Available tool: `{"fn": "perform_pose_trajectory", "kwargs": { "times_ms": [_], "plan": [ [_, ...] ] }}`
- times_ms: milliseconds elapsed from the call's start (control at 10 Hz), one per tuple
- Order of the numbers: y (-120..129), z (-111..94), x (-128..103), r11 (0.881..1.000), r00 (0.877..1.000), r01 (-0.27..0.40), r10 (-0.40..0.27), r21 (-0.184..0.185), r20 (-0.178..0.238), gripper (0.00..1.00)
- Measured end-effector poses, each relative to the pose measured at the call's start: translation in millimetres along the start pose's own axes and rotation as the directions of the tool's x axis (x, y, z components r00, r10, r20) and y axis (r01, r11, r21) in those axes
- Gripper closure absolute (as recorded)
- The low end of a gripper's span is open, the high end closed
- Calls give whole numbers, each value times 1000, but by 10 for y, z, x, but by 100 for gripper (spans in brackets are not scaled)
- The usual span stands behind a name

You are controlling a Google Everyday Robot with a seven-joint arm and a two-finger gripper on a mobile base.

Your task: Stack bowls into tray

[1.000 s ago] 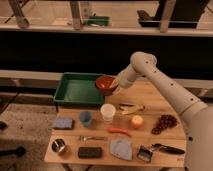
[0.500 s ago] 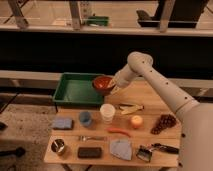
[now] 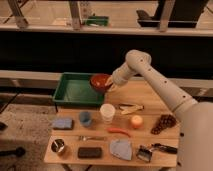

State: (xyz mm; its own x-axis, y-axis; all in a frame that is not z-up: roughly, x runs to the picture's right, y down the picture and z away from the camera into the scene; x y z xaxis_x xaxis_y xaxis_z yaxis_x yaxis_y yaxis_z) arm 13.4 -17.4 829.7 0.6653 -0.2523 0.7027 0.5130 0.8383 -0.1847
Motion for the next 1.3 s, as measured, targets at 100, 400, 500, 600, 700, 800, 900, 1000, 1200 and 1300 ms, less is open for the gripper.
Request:
{"fn": "perform_pose_trajectory", "kwargs": {
  "times_ms": [100, 400, 500, 600, 700, 800, 900, 1000, 1200, 1300],
  "plan": [
    [-87, 41, -86, 1000, 1000, 17, -17, 2, 19, 100],
    [-264, 217, -319, 998, 990, 71, -70, 0, 123, 100],
    [-301, 260, -388, 996, 984, 90, -89, -1, 153, 100],
    [-322, 302, -439, 994, 978, 110, -108, -1, 180, 100],
    [-331, 340, -464, 992, 970, 129, -127, 2, 206, 100],
    [-336, 366, -464, 989, 965, 148, -146, 8, 218, 100],
    [-366, 430, -476, 982, 955, 186, -185, 18, 232, 100],
    [-393, 479, -485, 977, 949, 211, -211, 24, 235, 100],
    [-447, 594, -449, 964, 937, 264, -265, 34, 229, 100],
    [-487, 657, -434, 957, 931, 287, -288, 37, 224, 100]
  ]
}}
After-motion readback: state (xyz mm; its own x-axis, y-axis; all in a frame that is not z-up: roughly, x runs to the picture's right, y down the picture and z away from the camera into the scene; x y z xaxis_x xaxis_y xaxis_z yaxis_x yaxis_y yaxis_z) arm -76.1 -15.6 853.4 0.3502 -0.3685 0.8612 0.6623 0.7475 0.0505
